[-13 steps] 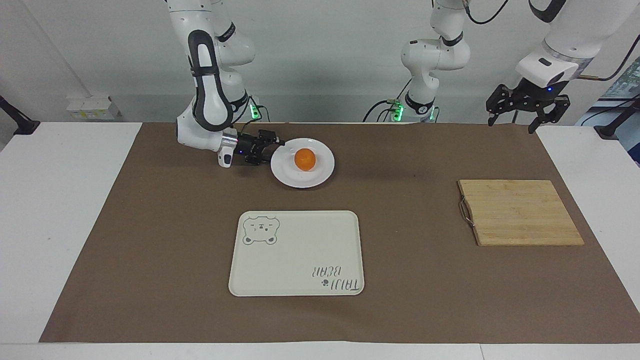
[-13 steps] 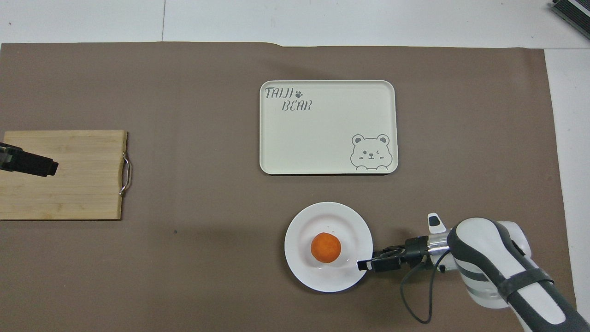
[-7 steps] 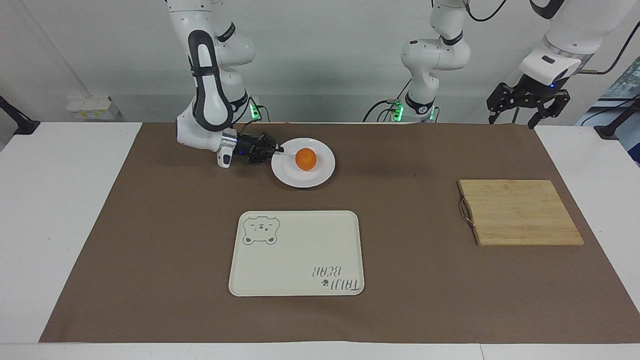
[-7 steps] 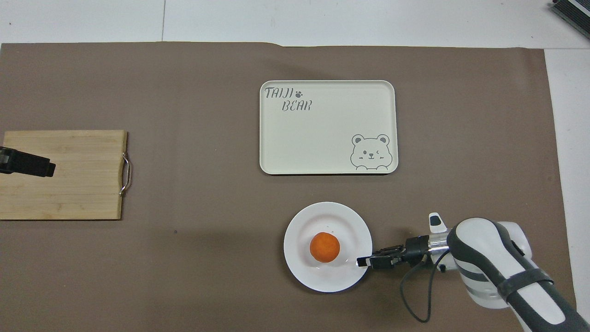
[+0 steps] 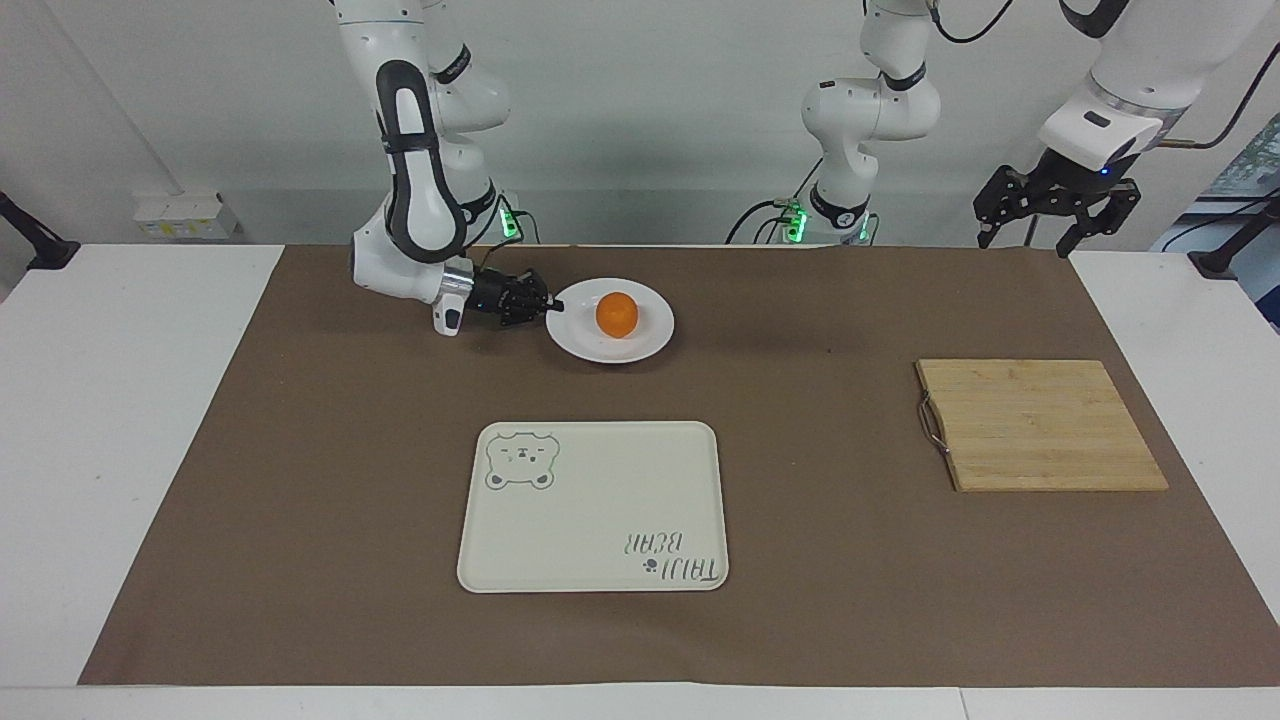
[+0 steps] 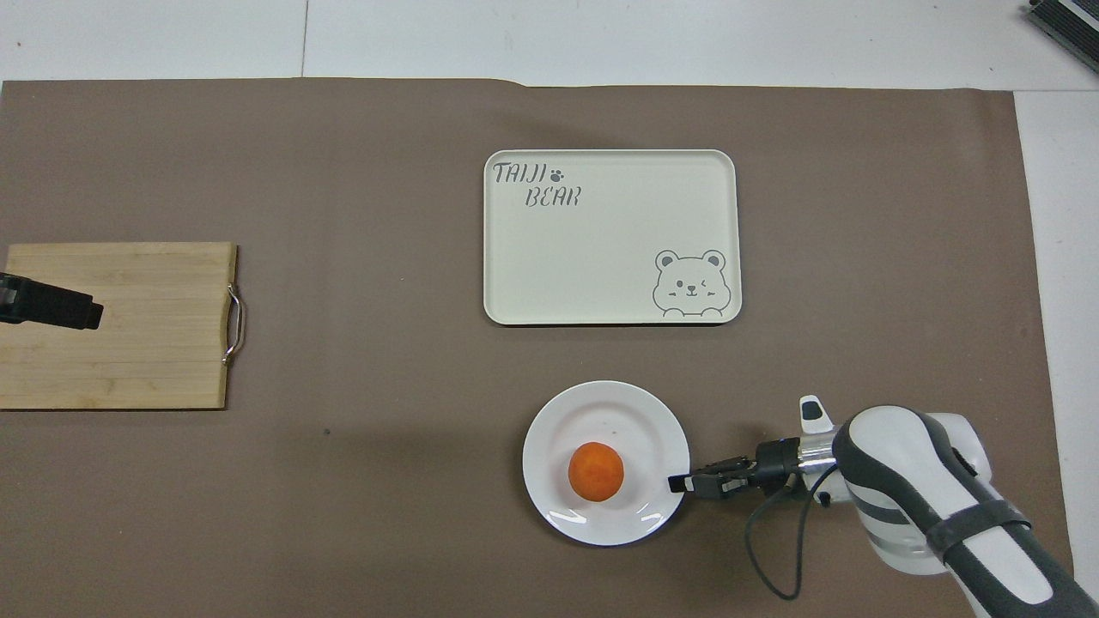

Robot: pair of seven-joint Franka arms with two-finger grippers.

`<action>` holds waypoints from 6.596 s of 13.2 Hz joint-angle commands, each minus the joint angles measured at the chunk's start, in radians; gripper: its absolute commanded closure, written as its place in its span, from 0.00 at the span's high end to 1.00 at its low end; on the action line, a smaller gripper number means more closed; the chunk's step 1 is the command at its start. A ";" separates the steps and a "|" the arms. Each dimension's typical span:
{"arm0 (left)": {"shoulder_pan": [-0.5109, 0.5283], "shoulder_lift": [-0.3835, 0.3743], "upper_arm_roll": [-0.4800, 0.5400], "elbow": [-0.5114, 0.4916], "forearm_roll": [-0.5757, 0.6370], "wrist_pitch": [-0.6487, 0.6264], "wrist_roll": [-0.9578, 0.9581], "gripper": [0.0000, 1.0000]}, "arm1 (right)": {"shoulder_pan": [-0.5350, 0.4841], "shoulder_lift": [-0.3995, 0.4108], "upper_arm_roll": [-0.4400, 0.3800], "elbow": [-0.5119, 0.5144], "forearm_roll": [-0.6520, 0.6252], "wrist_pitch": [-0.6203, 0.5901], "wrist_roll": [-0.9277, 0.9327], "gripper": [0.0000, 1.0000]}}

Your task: Place orange and plate with both arms

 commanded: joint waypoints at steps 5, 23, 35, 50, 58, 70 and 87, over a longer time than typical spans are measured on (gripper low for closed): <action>0.014 -0.020 -0.011 -0.023 0.018 0.007 -0.011 1.00 | 0.003 0.009 0.003 0.022 0.037 0.005 -0.014 0.00; 0.012 -0.020 -0.011 -0.023 0.018 0.004 -0.012 1.00 | -0.040 0.156 0.001 0.377 -0.021 -0.223 0.523 0.00; 0.005 -0.020 -0.011 -0.024 0.017 0.010 -0.011 1.00 | -0.023 0.416 0.004 0.820 -0.101 -0.150 0.812 0.00; 0.002 -0.020 -0.011 -0.024 0.017 0.010 -0.012 1.00 | -0.020 0.573 0.014 0.969 -0.122 -0.090 0.691 0.00; 0.000 -0.020 -0.012 -0.024 0.017 0.010 -0.014 1.00 | -0.018 0.572 0.012 0.931 -0.165 -0.033 0.692 0.00; -0.001 -0.020 -0.014 -0.024 0.012 0.012 -0.017 1.00 | -0.032 0.538 -0.005 0.998 -0.376 0.046 0.714 1.00; 0.000 -0.020 -0.017 -0.023 0.011 0.012 -0.011 1.00 | -0.121 0.155 -0.016 1.013 -1.182 -0.222 0.980 1.00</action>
